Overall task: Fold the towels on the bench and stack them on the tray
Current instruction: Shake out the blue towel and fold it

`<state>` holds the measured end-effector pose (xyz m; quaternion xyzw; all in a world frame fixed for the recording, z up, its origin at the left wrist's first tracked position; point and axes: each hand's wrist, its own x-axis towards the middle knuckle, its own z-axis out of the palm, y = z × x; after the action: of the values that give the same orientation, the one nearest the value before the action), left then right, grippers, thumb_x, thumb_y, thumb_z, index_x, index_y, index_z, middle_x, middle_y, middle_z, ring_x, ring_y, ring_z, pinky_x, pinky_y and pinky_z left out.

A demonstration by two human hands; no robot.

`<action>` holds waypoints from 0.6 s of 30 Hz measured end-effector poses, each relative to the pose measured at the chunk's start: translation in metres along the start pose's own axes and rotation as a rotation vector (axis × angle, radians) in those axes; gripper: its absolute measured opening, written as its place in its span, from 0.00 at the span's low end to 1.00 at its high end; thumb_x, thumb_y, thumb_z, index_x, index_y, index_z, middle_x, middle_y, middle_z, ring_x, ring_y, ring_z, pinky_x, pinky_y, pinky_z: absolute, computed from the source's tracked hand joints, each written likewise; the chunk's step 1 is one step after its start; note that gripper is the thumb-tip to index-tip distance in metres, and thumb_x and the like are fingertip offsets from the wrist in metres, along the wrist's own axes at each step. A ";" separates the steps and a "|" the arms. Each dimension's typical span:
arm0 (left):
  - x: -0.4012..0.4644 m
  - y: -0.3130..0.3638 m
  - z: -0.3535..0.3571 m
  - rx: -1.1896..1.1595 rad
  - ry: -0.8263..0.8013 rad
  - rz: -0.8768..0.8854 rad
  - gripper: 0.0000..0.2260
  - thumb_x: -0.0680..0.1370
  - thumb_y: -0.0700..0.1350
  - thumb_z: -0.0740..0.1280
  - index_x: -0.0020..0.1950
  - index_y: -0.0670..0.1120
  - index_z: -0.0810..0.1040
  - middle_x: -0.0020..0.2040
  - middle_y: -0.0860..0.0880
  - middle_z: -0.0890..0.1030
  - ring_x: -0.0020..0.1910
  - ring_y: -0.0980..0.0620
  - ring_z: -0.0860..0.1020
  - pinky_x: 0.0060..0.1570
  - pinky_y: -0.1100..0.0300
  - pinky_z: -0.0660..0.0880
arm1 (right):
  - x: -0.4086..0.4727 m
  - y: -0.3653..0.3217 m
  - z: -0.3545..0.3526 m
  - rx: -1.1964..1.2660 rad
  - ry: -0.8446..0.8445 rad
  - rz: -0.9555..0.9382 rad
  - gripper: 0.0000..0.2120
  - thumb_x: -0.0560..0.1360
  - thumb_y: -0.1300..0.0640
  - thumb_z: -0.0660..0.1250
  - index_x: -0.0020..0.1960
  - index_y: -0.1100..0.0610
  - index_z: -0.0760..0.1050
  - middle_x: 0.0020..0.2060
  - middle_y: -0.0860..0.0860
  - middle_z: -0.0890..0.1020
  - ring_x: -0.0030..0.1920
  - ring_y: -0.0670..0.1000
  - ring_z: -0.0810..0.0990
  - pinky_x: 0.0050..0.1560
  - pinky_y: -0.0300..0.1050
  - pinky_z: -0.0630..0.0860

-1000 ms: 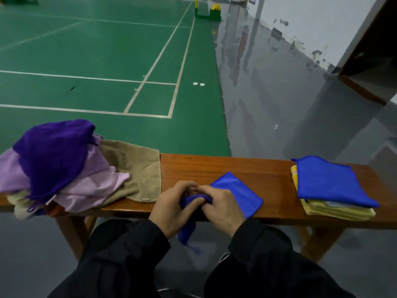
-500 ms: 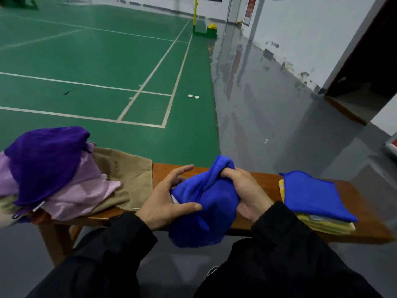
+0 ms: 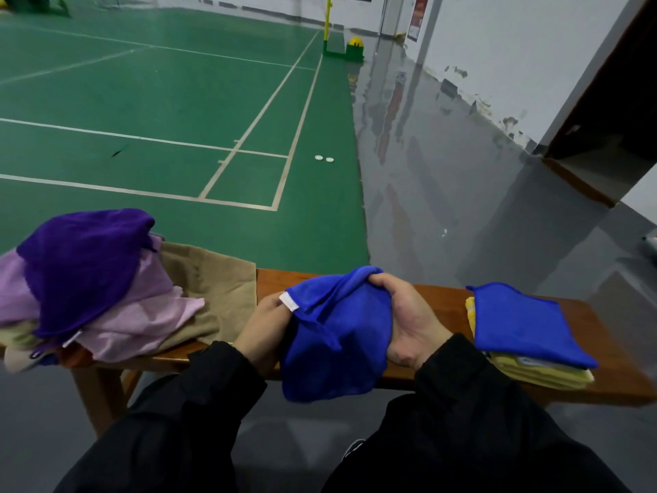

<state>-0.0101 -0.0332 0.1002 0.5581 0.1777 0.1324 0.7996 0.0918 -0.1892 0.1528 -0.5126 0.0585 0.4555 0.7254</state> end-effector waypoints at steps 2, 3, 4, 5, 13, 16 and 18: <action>-0.001 0.005 0.002 -0.047 0.094 -0.087 0.11 0.83 0.41 0.64 0.45 0.44 0.84 0.44 0.46 0.87 0.46 0.45 0.83 0.50 0.53 0.79 | 0.000 0.002 -0.003 -0.023 0.008 -0.013 0.19 0.81 0.50 0.64 0.64 0.61 0.81 0.59 0.61 0.84 0.58 0.61 0.83 0.62 0.53 0.77; -0.001 0.008 0.003 -0.066 0.103 -0.130 0.11 0.83 0.45 0.65 0.44 0.44 0.83 0.42 0.46 0.86 0.44 0.46 0.82 0.48 0.54 0.77 | 0.000 0.003 -0.005 -0.037 0.017 -0.023 0.18 0.81 0.50 0.65 0.65 0.61 0.81 0.58 0.60 0.85 0.56 0.60 0.84 0.61 0.53 0.77; -0.002 0.011 0.004 -0.098 0.084 -0.177 0.11 0.82 0.49 0.67 0.45 0.45 0.84 0.43 0.45 0.86 0.44 0.47 0.83 0.47 0.55 0.76 | -0.001 0.003 -0.006 -0.049 0.019 -0.036 0.18 0.81 0.52 0.66 0.65 0.61 0.80 0.58 0.60 0.85 0.55 0.59 0.84 0.61 0.53 0.77; -0.003 0.013 0.004 -0.157 0.051 -0.225 0.13 0.81 0.52 0.68 0.49 0.44 0.84 0.47 0.43 0.86 0.46 0.47 0.84 0.49 0.56 0.77 | -0.002 0.003 -0.007 -0.056 0.014 -0.047 0.18 0.81 0.53 0.66 0.66 0.61 0.80 0.59 0.61 0.85 0.55 0.59 0.84 0.62 0.54 0.76; -0.006 0.025 0.005 -0.092 0.031 -0.130 0.17 0.79 0.48 0.71 0.64 0.39 0.80 0.59 0.40 0.84 0.59 0.42 0.83 0.64 0.46 0.77 | -0.011 -0.001 -0.007 -0.108 -0.090 -0.087 0.19 0.82 0.52 0.63 0.67 0.62 0.78 0.62 0.61 0.83 0.64 0.61 0.82 0.72 0.56 0.71; 0.002 0.035 0.009 0.011 0.093 -0.071 0.14 0.81 0.49 0.68 0.58 0.39 0.83 0.54 0.42 0.86 0.57 0.44 0.84 0.61 0.49 0.78 | -0.004 -0.007 -0.009 -0.178 -0.013 -0.285 0.15 0.81 0.56 0.67 0.64 0.62 0.80 0.58 0.59 0.85 0.61 0.59 0.83 0.61 0.51 0.79; 0.015 0.047 0.011 0.139 0.124 -0.010 0.09 0.82 0.46 0.67 0.55 0.42 0.83 0.53 0.45 0.86 0.57 0.45 0.83 0.60 0.50 0.79 | 0.006 -0.020 -0.008 -0.330 0.066 -0.478 0.11 0.80 0.59 0.69 0.61 0.61 0.81 0.54 0.57 0.87 0.58 0.57 0.85 0.53 0.46 0.82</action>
<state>0.0073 -0.0204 0.1459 0.6022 0.2385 0.1499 0.7470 0.1130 -0.1933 0.1600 -0.6376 -0.1150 0.2582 0.7167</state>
